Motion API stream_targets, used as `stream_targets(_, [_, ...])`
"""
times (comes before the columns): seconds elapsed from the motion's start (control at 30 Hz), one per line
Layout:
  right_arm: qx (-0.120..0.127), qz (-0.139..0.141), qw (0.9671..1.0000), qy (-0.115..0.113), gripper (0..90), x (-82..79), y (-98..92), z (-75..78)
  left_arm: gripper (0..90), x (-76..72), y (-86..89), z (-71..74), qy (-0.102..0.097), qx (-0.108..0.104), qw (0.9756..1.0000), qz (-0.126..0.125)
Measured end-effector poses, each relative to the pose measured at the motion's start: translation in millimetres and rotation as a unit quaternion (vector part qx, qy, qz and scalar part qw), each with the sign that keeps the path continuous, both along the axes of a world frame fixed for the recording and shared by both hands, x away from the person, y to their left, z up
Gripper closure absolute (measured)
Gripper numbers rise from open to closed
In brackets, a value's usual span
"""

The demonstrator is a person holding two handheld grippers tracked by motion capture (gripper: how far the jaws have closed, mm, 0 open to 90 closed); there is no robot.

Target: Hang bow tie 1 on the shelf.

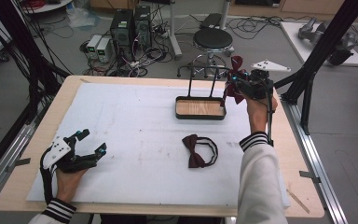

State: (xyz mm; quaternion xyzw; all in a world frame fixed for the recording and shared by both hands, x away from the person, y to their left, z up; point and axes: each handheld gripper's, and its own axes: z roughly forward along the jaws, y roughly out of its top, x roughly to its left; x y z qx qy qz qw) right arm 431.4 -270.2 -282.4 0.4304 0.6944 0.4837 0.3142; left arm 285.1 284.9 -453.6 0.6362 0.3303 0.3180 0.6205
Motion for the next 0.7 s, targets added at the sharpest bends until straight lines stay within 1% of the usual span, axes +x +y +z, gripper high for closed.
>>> stream_targets(0.07, [-0.001, -0.001, 1.0000, -0.002, 74.7, 1.6, -0.3, -0.9, 12.5, -0.1, -0.1, 0.0, 0.000, 0.000, 1.0000, 0.000])
stream_targets(0.1, [0.001, -0.003, 1.0000, 0.005, 74.7, 5.4, -1.3, -4.3, 12.6, 0.0, -0.2, 0.0, 0.000, 0.000, 1.0000, 0.000])
stream_targets(0.23, [-0.001, -0.009, 0.9999, 0.007, 74.7, 11.8, -3.8, -9.1, 12.6, -0.1, -0.1, 0.1, 0.000, 0.001, 1.0000, -0.001])
stream_targets(0.3, [0.008, -0.012, 0.9999, 0.010, 74.7, 14.6, -5.9, -11.4, 12.6, -0.1, -0.1, 0.1, 0.000, 0.000, 1.0000, 0.000])
stream_targets(0.4, [0.012, -0.015, 0.9998, 0.012, 74.7, 18.7, -9.8, -14.8, 12.6, 0.0, -0.2, 0.0, 0.000, 0.000, 1.0000, 0.000])
stream_targets(0.5, [0.010, -0.018, 0.9997, 0.010, 74.7, 20.2, -11.4, -15.9, 12.5, -0.1, -0.2, 0.1, 0.000, 0.000, 1.0000, 0.000])
stream_targets(0.57, [0.013, -0.020, 0.9997, 0.010, 74.7, 22.0, -14.5, -17.3, 12.6, 0.0, -0.2, 0.1, 0.000, 0.001, 1.0000, 0.000])
stream_targets(0.7, [0.013, -0.026, 0.9995, 0.014, 74.6, 24.7, -18.8, -19.9, 12.6, 0.0, -0.3, 0.2, 0.000, 0.003, 1.0000, 0.000])
